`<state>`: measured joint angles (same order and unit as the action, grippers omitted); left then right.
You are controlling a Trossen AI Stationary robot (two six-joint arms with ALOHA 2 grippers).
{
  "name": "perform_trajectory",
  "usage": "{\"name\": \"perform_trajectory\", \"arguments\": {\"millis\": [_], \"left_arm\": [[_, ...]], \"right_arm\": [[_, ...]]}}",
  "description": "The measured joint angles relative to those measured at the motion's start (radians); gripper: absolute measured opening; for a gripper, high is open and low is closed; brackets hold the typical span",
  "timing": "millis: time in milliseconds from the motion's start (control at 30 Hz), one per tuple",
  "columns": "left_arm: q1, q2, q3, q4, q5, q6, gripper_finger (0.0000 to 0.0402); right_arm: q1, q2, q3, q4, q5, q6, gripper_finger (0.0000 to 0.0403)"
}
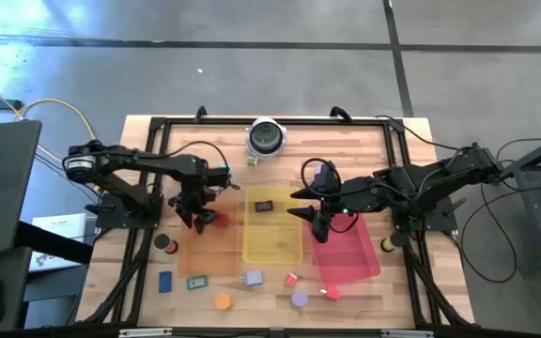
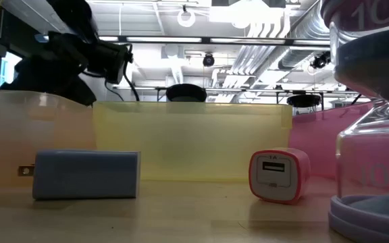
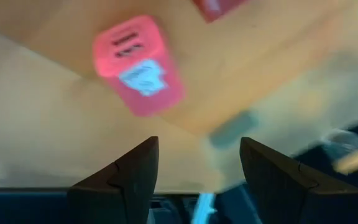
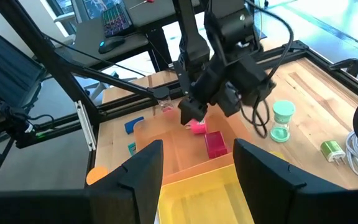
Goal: Pick & Place Office items
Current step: Put the blue hourglass timer into the red bin
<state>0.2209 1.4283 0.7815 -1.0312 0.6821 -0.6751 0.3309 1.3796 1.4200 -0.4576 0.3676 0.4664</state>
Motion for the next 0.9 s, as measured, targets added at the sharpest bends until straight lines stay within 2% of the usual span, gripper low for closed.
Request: {"name": "perform_trajectory", "arguments": {"millis": [167,300,533,633,733,900], "left_arm": [[0.064,-0.086,0.000,-0.033,0.015,-0.023,0.0218],[0.111,-0.179,0.009,-0.075,0.073,-0.036,0.0218],[0.161,-0.354,0.090,-0.080,0.095,-0.091,0.0218],[0.174,-0.414,0.150,-0.067,0.032,-0.118,0.0218],[0.177,-0.467,0.212,-0.024,-0.072,-0.135,0.0218],[0.155,-0.558,0.270,0.158,-0.275,-0.052,0.0218]], "right_arm": [[0.000,0.000,0.000,-0.001,-0.003,0.000,0.0184],[0.000,0.000,0.000,-0.001,-0.003,-0.014,0.0184],[0.000,0.000,0.000,-0.003,-0.005,-0.037,0.0184],[0.000,0.000,0.000,-0.003,-0.005,-0.053,0.0184],[-0.008,0.000,0.000,-0.003,-0.007,-0.053,0.0184],[-0.036,0.000,0.000,-0.003,-0.049,-0.057,0.0184]]}}
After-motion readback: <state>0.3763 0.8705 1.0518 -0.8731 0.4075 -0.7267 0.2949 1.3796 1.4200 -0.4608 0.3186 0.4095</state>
